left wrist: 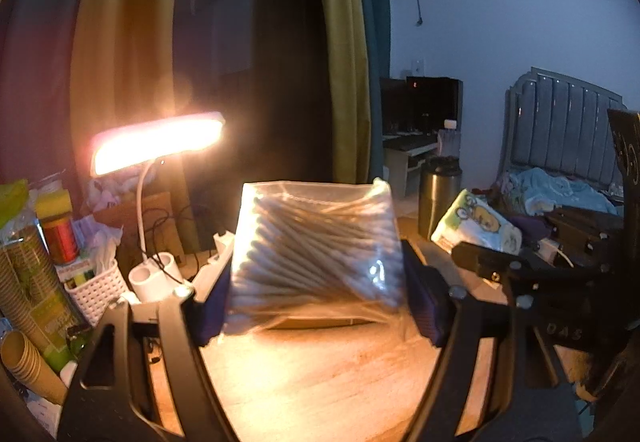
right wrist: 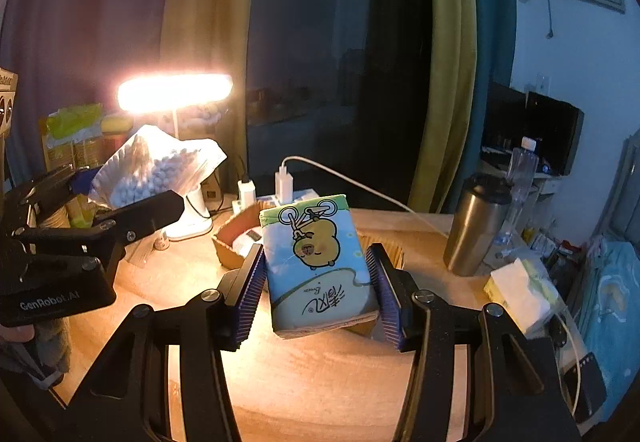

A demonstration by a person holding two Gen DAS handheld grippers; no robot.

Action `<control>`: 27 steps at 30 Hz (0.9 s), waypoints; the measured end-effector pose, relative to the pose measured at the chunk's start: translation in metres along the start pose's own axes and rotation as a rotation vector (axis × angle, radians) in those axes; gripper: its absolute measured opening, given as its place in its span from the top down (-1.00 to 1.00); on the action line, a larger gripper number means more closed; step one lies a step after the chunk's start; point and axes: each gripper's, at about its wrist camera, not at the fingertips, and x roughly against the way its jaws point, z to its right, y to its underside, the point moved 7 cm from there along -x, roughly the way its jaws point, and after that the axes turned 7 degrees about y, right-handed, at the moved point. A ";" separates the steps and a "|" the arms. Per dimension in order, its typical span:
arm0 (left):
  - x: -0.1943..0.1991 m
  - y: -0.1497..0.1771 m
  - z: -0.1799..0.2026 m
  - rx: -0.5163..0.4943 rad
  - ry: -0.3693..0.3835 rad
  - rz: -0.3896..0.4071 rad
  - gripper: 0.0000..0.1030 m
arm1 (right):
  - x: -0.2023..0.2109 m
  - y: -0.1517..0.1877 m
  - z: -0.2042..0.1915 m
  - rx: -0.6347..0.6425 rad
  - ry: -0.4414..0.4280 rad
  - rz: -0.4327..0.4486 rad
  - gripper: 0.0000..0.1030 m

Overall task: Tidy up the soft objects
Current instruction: 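Carry the swab bag and tissue pack over the box and release both inside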

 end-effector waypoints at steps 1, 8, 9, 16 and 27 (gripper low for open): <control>-0.001 -0.001 0.000 0.000 0.001 0.003 -0.45 | -0.001 -0.002 0.001 0.000 0.001 0.005 -0.05; -0.012 -0.011 -0.004 0.006 -0.003 0.018 -0.45 | -0.009 -0.017 0.004 0.004 0.000 0.029 -0.05; -0.014 -0.012 -0.005 0.007 -0.003 0.019 -0.45 | -0.010 -0.019 0.004 0.004 -0.001 0.031 -0.05; -0.026 -0.024 -0.008 0.006 -0.007 0.037 -0.45 | -0.023 -0.032 0.014 -0.003 0.012 0.046 -0.05; -0.049 -0.043 -0.021 0.005 -0.020 0.060 -0.45 | -0.039 -0.058 0.037 -0.017 0.034 0.084 -0.05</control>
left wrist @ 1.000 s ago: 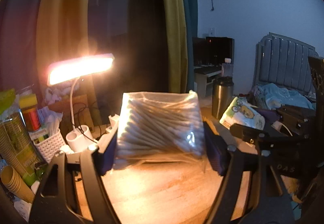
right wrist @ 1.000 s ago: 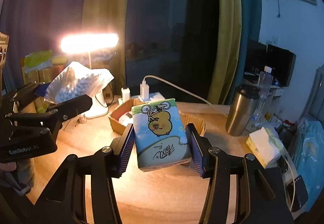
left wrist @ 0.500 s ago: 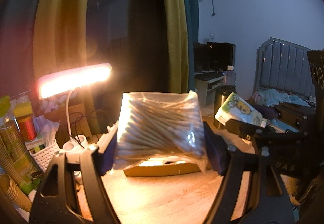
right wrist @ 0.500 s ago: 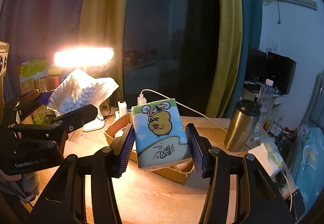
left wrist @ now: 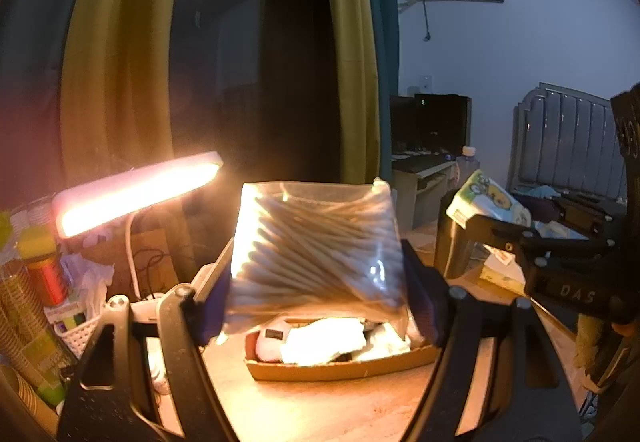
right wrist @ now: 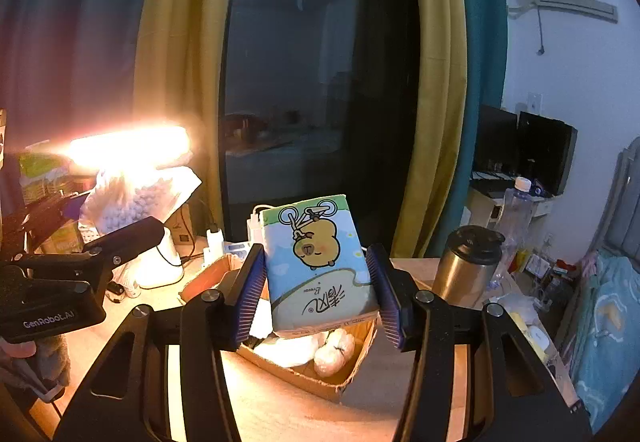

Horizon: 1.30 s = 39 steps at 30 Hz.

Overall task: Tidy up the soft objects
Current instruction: 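Carry the swab bag and tissue pack over the box and release both inside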

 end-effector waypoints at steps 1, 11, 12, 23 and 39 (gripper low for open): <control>-0.003 -0.001 -0.001 -0.001 0.001 0.002 -0.45 | -0.002 -0.002 0.001 0.001 0.000 0.002 -0.05; -0.040 0.002 -0.002 0.006 0.013 -0.015 -0.45 | -0.032 -0.007 0.000 -0.002 -0.017 -0.005 -0.05; -0.044 0.003 -0.003 0.012 0.014 -0.018 -0.45 | -0.035 -0.007 0.000 -0.006 -0.019 -0.007 -0.05; -0.089 0.024 -0.019 0.028 0.006 -0.067 -0.45 | -0.078 0.008 0.000 -0.031 -0.041 -0.061 -0.05; -0.153 0.084 -0.027 0.042 -0.001 -0.228 -0.45 | -0.139 0.051 -0.008 -0.051 -0.085 -0.176 -0.05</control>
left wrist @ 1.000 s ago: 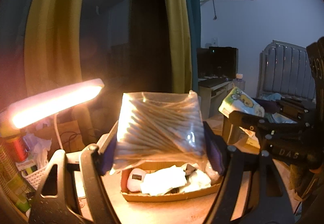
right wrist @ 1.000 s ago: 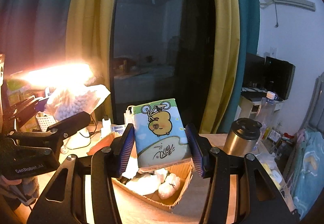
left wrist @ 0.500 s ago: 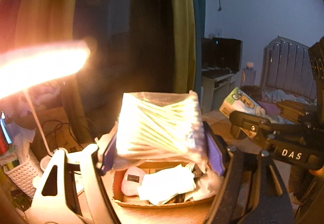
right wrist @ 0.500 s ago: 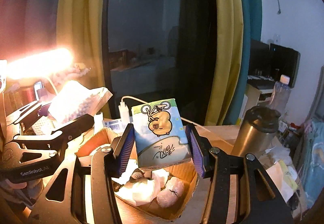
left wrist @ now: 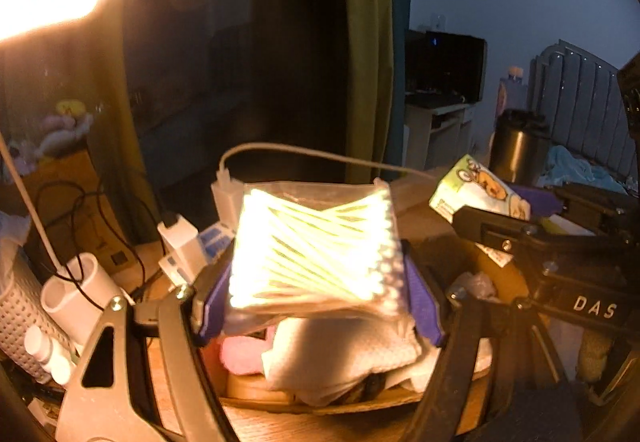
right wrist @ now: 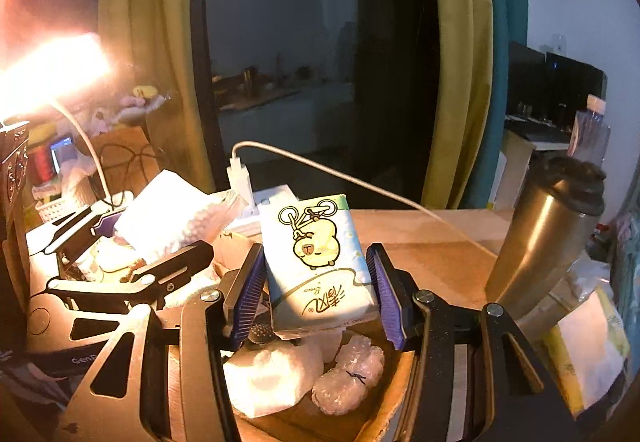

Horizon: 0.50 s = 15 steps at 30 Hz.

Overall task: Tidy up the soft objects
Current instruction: 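Carry the swab bag and tissue pack over the box and release both inside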

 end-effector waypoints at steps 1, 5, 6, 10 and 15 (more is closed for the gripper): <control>-0.003 0.003 -0.001 0.003 0.000 -0.009 -0.45 | -0.004 0.003 0.000 -0.002 -0.004 -0.008 -0.05; -0.013 0.012 -0.004 0.013 0.000 -0.046 -0.45 | -0.014 0.009 -0.002 -0.005 -0.011 -0.028 -0.05; -0.015 0.013 -0.005 0.013 0.001 -0.053 -0.45 | -0.016 0.010 -0.001 -0.006 -0.012 -0.032 -0.05; -0.024 0.022 -0.009 0.029 0.005 -0.099 -0.45 | -0.025 0.016 -0.001 -0.010 -0.015 -0.051 -0.05; -0.035 0.034 -0.013 0.038 0.008 -0.152 -0.46 | -0.035 0.023 -0.001 -0.010 -0.020 -0.078 -0.05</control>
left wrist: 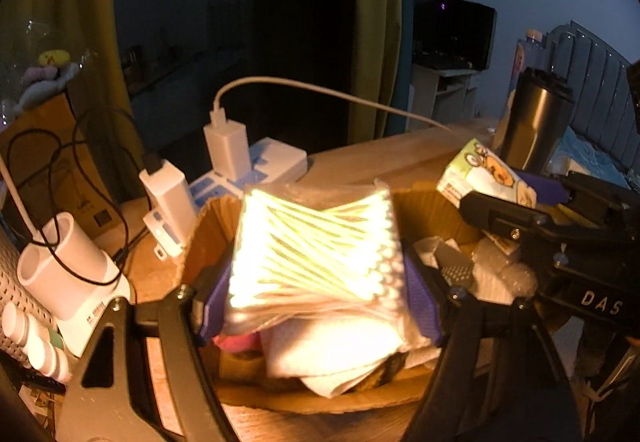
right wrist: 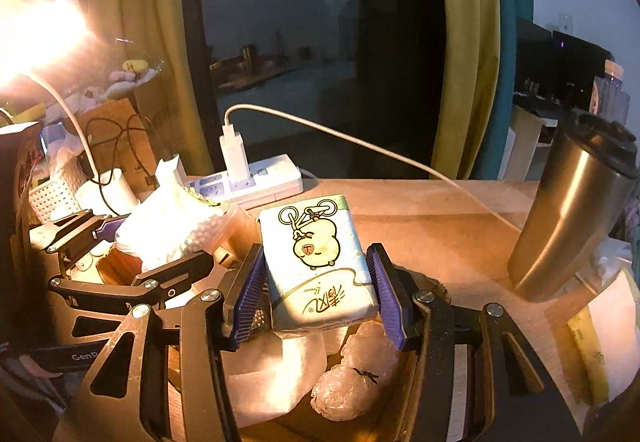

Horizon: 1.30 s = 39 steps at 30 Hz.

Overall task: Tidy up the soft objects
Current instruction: 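Carry the swab bag and tissue pack over the box and release both inside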

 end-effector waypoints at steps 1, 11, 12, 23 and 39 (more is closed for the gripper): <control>0.000 0.001 0.000 0.000 -0.001 -0.005 -0.46 | -0.002 0.001 0.000 0.000 -0.002 -0.004 -0.05; 0.007 0.005 -0.005 0.008 -0.015 -0.011 -0.55 | -0.013 0.009 -0.002 -0.007 -0.013 -0.036 -0.06; 0.008 0.005 -0.005 0.008 -0.015 -0.010 -0.55 | -0.013 0.010 -0.002 -0.007 -0.014 -0.040 -0.06; 0.033 0.001 -0.009 0.015 -0.028 0.032 -0.56 | -0.004 0.004 -0.003 -0.012 -0.017 -0.028 -0.23; 0.091 -0.007 0.005 -0.011 -0.020 0.123 -0.57 | 0.050 -0.003 -0.005 -0.007 0.021 0.043 -0.23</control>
